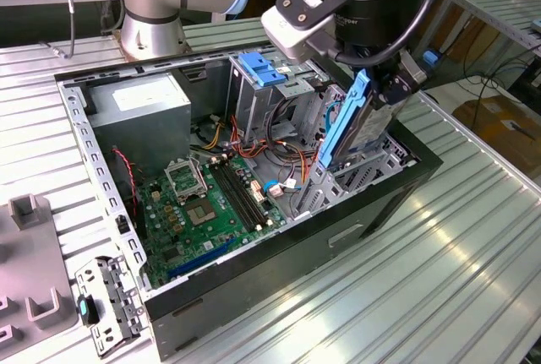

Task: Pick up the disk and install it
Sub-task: 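Insert the disk into the insertion slot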

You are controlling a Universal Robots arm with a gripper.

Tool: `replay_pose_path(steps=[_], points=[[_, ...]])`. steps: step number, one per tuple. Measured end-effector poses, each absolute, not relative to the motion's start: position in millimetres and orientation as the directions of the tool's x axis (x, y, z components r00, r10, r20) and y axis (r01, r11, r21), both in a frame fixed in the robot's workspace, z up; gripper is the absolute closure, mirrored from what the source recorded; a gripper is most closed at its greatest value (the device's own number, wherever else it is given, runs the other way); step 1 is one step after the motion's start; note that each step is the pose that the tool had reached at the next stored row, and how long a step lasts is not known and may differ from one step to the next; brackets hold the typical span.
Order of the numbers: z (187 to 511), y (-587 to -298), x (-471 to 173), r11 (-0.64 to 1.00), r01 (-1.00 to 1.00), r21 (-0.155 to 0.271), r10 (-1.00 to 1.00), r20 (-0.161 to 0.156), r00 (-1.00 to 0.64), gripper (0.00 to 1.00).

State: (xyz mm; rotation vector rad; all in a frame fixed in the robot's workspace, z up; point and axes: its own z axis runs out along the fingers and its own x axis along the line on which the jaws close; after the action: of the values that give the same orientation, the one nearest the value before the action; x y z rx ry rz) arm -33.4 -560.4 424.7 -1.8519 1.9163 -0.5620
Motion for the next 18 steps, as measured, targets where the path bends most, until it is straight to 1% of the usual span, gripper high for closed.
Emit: replay_pose_path(steps=[18], points=[[420.6, -562.2, -33.4, 0.034, -0.832, -0.554, -0.999, -0.017, -0.029, 0.63]])
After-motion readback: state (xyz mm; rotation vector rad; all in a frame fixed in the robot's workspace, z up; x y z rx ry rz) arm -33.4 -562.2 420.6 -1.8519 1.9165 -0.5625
